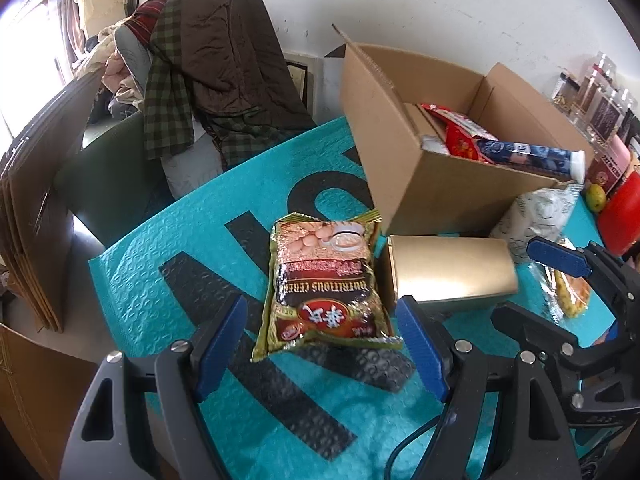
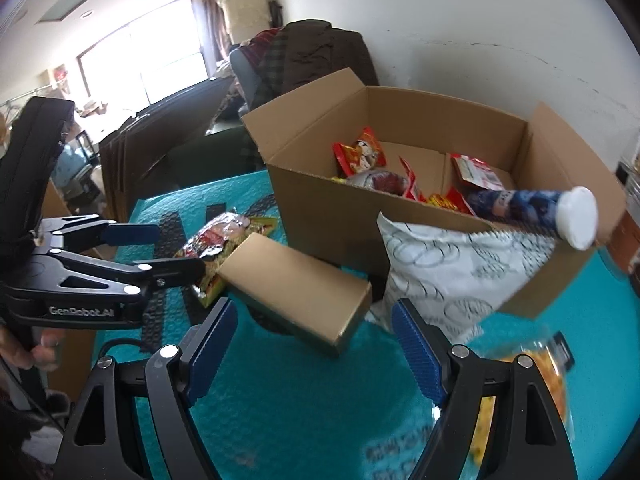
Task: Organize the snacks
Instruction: 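Grasp the cereal bag with the left gripper while the right grasps the gold box, then lift the cereal bag and gold box with both grippers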
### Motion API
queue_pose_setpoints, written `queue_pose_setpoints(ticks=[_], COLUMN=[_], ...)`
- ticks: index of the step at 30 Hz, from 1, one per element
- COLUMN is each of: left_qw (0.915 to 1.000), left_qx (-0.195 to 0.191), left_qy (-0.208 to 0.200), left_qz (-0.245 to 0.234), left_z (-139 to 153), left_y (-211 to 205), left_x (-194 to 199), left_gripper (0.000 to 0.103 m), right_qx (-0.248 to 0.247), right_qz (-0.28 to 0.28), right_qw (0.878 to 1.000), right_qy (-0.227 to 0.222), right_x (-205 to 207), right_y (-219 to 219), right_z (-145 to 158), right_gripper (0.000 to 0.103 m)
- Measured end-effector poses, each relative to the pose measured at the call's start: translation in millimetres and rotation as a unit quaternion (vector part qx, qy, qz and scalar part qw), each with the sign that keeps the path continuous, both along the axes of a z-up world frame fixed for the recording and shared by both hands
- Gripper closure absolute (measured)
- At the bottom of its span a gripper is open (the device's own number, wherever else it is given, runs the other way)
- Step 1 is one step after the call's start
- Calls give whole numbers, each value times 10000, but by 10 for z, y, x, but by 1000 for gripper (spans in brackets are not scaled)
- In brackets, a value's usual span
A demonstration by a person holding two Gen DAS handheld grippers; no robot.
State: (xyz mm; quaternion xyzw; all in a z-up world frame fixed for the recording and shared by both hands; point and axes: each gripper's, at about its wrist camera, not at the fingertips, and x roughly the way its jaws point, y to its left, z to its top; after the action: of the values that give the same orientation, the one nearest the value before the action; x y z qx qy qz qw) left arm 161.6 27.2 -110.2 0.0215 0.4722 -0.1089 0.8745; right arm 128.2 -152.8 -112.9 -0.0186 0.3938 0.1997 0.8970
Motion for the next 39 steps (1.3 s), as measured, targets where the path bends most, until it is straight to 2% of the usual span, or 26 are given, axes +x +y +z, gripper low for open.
queue_pose_setpoints(ticks=[9,15,17,18,19,22,24,32,39], left_qw=[9999,9987,9983,9984,9983,9984,9984,9986,9984], left_qx=[-9,-7,-122,-186,-273,-109,-26,-138,-207], left_qy=[138,462,511,474,402,304,274,404,509], left_qz=[23,-219,-238,-241,-336,-472,-498,-298,-145], left_z=[-80,-214,-256,-256,-247,-208,-199,-166,-173], left_y=[59,29,55,75,80,35,5,112,182], left_x=[96,167,194,191,169,85,19,-264,-504], left_gripper=[26,26,26,28,39,51,52,52,52], right_qx=[-137,-555,-602,-601,-610,-679,-681,-446,-639], right_qz=[491,892,968,964,964,1019,1020,1054,1233], right_qw=[9987,9945,9935,9935,9935,9924,9923,9927,9893], right_qy=[19,57,26,33,39,95,149,379,453], right_x=[195,277,265,261,269,242,225,84,-69], right_y=[110,247,263,261,266,316,329,352,510], right_z=[-50,-110,-115,-118,-123,-148,-162,-136,-117], right_gripper=[23,23,22,22,22,22,22,22,22])
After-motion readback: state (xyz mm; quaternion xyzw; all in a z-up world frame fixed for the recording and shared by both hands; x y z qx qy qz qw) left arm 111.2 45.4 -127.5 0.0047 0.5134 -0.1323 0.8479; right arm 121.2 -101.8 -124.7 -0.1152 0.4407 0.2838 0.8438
